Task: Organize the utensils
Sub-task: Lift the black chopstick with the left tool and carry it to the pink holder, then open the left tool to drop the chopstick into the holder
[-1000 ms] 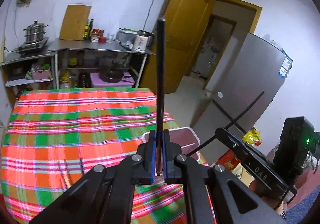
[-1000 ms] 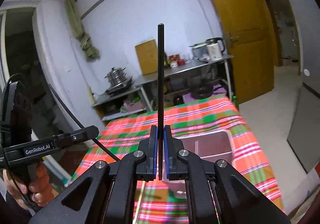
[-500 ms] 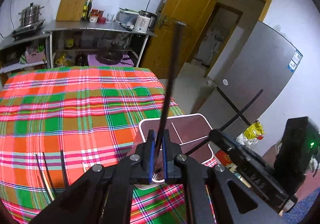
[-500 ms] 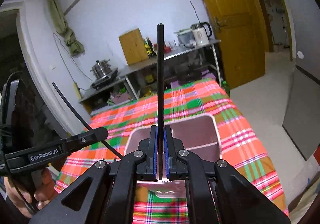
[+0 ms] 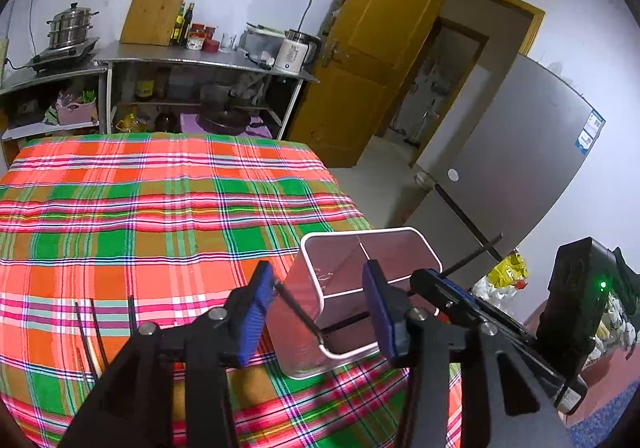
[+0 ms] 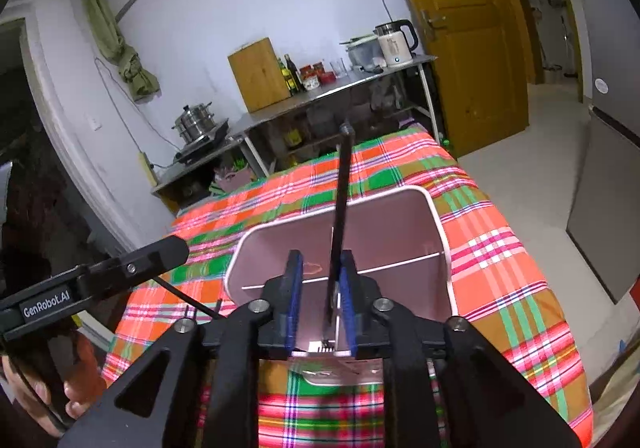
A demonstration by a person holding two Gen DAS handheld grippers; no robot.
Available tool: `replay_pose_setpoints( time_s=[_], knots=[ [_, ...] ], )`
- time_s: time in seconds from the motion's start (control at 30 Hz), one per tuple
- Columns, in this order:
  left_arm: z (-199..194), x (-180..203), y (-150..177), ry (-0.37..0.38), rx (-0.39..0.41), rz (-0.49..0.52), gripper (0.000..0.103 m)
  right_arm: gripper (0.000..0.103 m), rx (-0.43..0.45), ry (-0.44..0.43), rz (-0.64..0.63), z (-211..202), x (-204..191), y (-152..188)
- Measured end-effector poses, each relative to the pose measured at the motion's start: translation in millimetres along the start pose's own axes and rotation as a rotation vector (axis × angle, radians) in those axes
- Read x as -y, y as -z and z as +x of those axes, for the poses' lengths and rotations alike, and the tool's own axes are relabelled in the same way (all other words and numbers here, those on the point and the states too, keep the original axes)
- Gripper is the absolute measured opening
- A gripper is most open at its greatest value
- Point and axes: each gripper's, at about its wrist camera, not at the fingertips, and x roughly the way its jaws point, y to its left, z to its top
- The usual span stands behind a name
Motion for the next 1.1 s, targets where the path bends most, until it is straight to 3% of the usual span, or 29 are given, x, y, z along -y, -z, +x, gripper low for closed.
replay_pose_setpoints(
  time_s=[0.13, 0.53, 0.67, 0.97, 1.1],
  knots=[
    [-15.2, -3.7, 8.5, 0.001, 0.025, 0.000, 0.055, 0.022, 0.021, 0.007, -0.004, -10.5, -1.7, 4.3],
    [-66.1, -36.1, 41.1, -0.026, 0.091, -0.022, 0.056, 0.024, 0.066, 0.016, 0.002, -39.7, -2.1, 18.4],
    [-80.4, -55.6, 58.7, -0.067, 0.107, -0.046, 0.056, 0.038, 0.097, 0.012, 0.017, -53.4, 0.0, 25.8],
    [-85.5, -104.1, 107.8, -0.176, 0.059, -0.129, 0.055, 0.038, 0.078, 0.002, -0.006, -62.1, -9.1, 56.6],
    [-81.0, -119.6, 127.1, -0.217, 0.027, -0.171, 0.046, 0.038, 0.040, -0.024, -0.022, -57.3, -17.1, 71.2]
  ],
)
